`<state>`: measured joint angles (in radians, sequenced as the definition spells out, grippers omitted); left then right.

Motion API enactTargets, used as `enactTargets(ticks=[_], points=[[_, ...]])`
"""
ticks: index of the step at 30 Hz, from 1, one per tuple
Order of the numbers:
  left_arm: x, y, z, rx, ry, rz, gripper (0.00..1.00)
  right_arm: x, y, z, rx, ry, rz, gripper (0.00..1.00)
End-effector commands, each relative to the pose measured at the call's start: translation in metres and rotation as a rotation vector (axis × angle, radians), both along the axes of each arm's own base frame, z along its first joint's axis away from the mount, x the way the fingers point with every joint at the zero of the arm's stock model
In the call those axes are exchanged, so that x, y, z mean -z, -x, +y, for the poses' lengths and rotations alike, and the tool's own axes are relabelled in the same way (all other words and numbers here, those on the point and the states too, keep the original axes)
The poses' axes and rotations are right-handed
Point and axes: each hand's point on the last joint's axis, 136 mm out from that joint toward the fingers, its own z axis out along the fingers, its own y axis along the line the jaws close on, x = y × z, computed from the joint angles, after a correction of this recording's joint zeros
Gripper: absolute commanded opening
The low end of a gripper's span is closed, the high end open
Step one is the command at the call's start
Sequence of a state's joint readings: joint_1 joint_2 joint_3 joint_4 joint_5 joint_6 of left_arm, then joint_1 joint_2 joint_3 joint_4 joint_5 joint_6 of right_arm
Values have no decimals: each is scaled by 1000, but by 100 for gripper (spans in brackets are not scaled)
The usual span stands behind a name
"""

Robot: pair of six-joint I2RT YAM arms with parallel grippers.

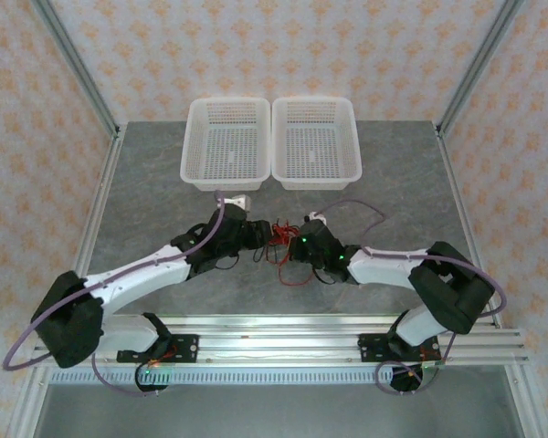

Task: Untangle the cables

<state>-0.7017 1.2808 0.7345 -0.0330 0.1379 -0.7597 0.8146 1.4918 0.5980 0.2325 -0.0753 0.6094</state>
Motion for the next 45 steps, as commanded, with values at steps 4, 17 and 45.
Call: enactTargets(ticks=[4,17,45], points=[[-8,-11,-36,5,135,42,49,-28,-7,-4,59,-30,-209,0],[38,-28,-60,-17,158,132,45,-15,2,-3,8,-19,-253,0],[114,-43,-51,-54,-82,213,10,-12,19,9,-74,41,-311,0]])
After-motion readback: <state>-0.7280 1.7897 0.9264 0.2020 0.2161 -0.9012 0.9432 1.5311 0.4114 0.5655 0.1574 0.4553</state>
